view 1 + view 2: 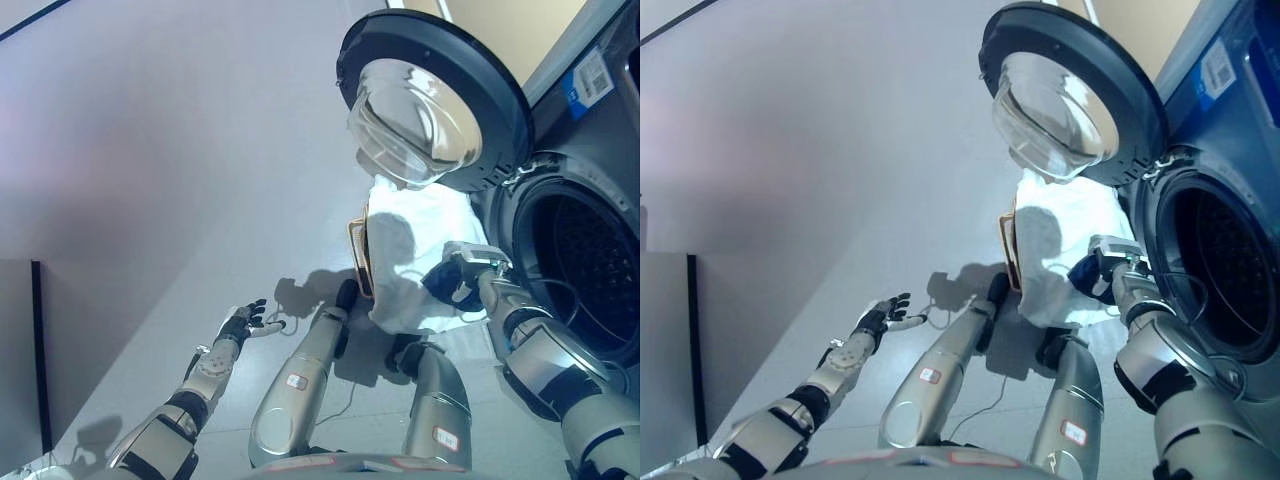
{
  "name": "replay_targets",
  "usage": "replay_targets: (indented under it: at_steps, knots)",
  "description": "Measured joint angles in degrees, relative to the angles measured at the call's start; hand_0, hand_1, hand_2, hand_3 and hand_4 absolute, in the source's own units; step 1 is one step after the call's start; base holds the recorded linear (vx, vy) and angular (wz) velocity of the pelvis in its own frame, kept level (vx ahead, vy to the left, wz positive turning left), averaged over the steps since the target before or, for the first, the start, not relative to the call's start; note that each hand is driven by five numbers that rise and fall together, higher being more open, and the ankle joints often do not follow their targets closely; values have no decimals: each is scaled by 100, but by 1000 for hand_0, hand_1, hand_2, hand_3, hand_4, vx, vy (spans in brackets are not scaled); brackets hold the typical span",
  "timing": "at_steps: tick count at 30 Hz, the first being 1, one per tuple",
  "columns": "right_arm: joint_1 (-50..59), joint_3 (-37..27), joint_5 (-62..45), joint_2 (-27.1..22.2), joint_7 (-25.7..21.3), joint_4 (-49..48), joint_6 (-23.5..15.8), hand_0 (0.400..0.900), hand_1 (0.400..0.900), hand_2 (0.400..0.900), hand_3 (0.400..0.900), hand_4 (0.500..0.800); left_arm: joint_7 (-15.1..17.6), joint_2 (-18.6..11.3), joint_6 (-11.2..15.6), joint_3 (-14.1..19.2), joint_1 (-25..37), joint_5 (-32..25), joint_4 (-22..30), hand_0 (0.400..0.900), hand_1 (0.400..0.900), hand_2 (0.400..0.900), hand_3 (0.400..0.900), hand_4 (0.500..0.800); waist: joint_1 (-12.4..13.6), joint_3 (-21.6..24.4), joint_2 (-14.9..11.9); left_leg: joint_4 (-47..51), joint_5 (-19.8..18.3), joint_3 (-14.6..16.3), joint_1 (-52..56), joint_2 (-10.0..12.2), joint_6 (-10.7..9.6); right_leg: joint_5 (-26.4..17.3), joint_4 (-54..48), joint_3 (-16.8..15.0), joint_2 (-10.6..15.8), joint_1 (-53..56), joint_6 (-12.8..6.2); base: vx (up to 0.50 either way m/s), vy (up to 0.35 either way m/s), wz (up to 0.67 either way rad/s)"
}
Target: Put the clothes in the basket into the washing machine.
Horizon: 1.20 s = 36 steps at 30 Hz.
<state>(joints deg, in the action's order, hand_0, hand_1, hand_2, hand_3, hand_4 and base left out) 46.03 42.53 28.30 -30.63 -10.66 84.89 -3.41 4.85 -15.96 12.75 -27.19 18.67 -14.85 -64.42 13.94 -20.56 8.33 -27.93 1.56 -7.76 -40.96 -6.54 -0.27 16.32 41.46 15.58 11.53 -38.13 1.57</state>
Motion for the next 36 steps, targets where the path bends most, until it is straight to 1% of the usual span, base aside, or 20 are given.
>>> replay_targets:
  at_steps: [3, 7, 9, 13, 18, 19, 22, 24, 25, 26, 27, 29, 31, 36]
  knots:
    - [174, 42, -8, -22, 0, -70, 0, 900, 900, 900, 900, 800, 14, 9, -10, 8, 69, -35, -37, 900, 900, 900, 900, 800, -83, -6, 11, -222, -53, 38, -287, -26, -38, 20, 231, -85, 29, -316, 9, -46, 11, -14]
    - [368, 138, 14, -3, 1, -73, 5, 900, 900, 900, 900, 800, 48, 38, -8, 6, 87, -110, -54, 900, 900, 900, 900, 800, -229, -19, 23, -513, -108, 159, -600, -38, -8, 54, 536, -234, 70, -677, 14, -99, 31, -9]
    - [492, 288, 133, -47, -7, -79, 46, 900, 900, 900, 900, 800, 58, 55, 1, 7, 108, -174, -38, 900, 900, 900, 900, 800, -299, -28, 40, -673, -135, 235, -865, -41, 17, 68, 711, -332, 83, -975, 6, -113, 62, -10]
    - [601, 330, 256, -135, -60, -19, 79, 900, 900, 900, 900, 800, 101, 111, 3, 11, 158, -380, -35, 900, 900, 900, 900, 800, -320, -48, 71, -964, -150, 398, -1375, -66, 40, 68, 1073, -518, 152, -1580, 6, -68, 57, -7]
    - [692, 328, 557, -335, -193, 156, 111, 900, 900, 900, 900, 800, 108, 216, -2, -4, 152, -390, 15, 900, 900, 900, 900, 800, -188, -68, 172, -1105, -156, 604, -1689, -103, 52, 69, 1370, -749, 228, -2040, 6, -36, 67, 5]
    - [692, 316, 640, -393, -201, 175, 131, 900, 900, 900, 900, 800, 110, 218, -3, -22, 152, -390, 80, 900, 900, 900, 900, 800, -132, -64, 205, -1124, -154, 599, -1708, -146, 50, 83, 1432, -777, 260, -2091, 27, -57, 50, 9]
    - [801, 324, 801, -691, -200, 251, 124, 900, 900, 900, 900, 800, 142, 243, 23, -151, 130, -387, 346, 900, 900, 900, 900, 800, 37, 82, 393, -1210, -156, 613, -1967, -182, 51, 105, 1565, -828, 292, -2374, 22, -55, 46, 6]
    - [993, 341, 899, -1061, -234, 254, 108, 900, 900, 900, 900, 800, 153, 328, 101, -227, 115, -387, 511, 900, 900, 900, 900, 800, 156, 295, 590, -1149, -147, 638, -2281, -226, 37, 100, 1583, -849, 358, -2728, 17, -20, 81, -13]
    - [1064, 345, 912, -1169, -263, 259, 114, 900, 900, 900, 900, 800, 162, 367, 119, -226, 112, -388, 533, 900, 900, 900, 900, 800, 187, 328, 637, -1167, -130, 661, -2362, -279, 12, 95, 1638, -919, 395, -2862, 9, 10, 64, -13]
    - [1126, 350, 959, -1205, -296, 258, 119, 839, 839, 839, 839, 764, 177, 373, 123, -229, 92, -388, 538, 900, 900, 900, 900, 800, 235, 337, 640, -1198, -126, 708, -2413, -287, 17, 93, 1710, -1003, 389, -2962, 5, 18, 39, -5]
    - [1204, 358, 1031, -1229, -362, 267, 127, 400, 400, 400, 400, 500, 199, 387, 125, -228, 57, -388, 547, 900, 900, 900, 900, 800, 279, 357, 658, -1229, -126, 742, -2449, -297, 18, 92, 1741, -1052, 394, -3017, 3, 38, 29, -2]
    - [1291, 490, 1145, -1311, -411, 255, 120, 400, 400, 400, 400, 500, 212, 410, 125, -228, -32, -388, 597, 900, 900, 900, 900, 800, 279, 453, 664, -1234, -127, 741, -2499, -304, 22, 98, 1752, -1062, 398, -3073, -9, 50, 15, -2]
    - [1475, 751, 1235, -1433, -167, 249, -49, 400, 400, 400, 400, 500, 209, 434, 142, -224, -32, -412, 578, 900, 900, 900, 900, 800, 239, 480, 668, -1240, -133, 734, -2514, -303, 33, 113, 1763, -1062, 395, -3097, -32, 55, 24, -6]
    - [1505, 744, 1233, -1522, -197, 172, -123, 400, 400, 400, 400, 500, 221, 459, 151, -221, -20, -426, 556, 900, 900, 900, 900, 800, 212, 541, 661, -1197, -129, 740, -2578, -300, 64, 107, 1746, -1066, 383, -3172, -83, 43, 19, -11]
